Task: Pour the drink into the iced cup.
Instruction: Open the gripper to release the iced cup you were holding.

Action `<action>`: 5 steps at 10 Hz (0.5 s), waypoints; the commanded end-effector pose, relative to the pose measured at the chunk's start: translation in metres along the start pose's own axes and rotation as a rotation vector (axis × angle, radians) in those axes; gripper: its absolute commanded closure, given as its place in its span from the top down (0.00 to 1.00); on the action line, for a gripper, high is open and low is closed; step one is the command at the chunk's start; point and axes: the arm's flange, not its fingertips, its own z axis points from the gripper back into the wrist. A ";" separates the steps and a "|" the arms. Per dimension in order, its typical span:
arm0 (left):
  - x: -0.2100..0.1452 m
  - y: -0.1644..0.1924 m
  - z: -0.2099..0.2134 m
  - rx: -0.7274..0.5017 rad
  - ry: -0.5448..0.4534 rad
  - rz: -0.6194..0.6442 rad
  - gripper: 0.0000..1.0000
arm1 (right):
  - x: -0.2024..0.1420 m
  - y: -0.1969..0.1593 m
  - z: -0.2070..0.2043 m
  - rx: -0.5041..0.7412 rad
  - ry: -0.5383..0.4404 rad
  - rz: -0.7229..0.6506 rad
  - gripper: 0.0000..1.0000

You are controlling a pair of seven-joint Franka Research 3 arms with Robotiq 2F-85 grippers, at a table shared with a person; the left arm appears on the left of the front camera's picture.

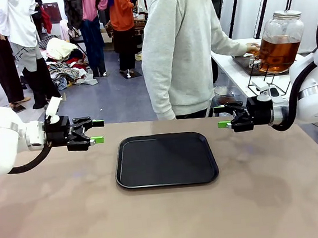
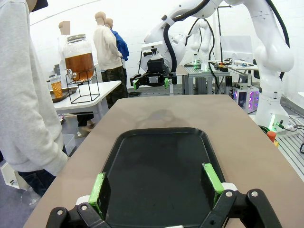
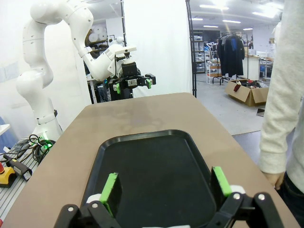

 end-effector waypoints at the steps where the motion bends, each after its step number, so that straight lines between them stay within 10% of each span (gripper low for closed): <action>1: 0.001 0.000 -0.002 0.007 -0.008 -0.004 1.00 | 0.001 0.000 0.000 0.000 0.000 0.003 1.00; 5: 0.001 0.000 -0.002 0.007 -0.008 -0.004 1.00 | 0.001 0.000 0.000 0.000 0.000 0.003 1.00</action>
